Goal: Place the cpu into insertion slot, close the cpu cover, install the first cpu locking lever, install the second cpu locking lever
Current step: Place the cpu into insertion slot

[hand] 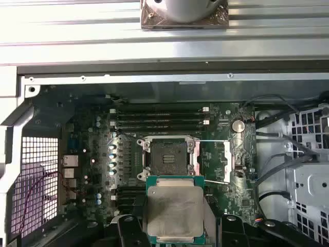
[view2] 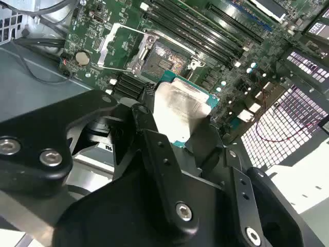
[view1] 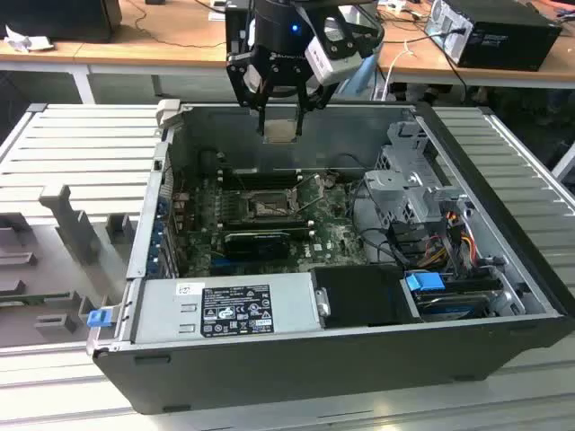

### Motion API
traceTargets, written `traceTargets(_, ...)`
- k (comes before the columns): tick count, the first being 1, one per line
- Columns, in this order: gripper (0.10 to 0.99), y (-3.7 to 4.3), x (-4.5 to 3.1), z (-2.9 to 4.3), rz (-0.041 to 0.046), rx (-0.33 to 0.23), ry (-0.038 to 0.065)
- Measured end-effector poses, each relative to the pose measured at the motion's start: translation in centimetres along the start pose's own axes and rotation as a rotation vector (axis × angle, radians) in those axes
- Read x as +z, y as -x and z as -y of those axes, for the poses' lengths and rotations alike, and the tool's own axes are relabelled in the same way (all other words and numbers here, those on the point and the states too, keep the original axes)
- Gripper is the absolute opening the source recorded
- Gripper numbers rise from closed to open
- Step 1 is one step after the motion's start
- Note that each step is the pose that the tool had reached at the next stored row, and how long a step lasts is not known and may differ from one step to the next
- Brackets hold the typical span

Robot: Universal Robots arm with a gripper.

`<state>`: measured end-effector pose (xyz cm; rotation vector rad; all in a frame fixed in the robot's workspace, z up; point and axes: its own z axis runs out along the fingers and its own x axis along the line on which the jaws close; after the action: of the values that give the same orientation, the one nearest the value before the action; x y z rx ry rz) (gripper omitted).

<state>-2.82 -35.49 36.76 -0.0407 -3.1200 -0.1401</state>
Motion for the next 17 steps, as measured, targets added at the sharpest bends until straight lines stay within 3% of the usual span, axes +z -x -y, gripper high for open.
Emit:
traceTargets(11,0.525,0.00,0.02,0.00,0.0067,0.075,0.001)
traceTargets(17,0.525,0.00,0.04,0.02,0.0073,0.082,0.002)
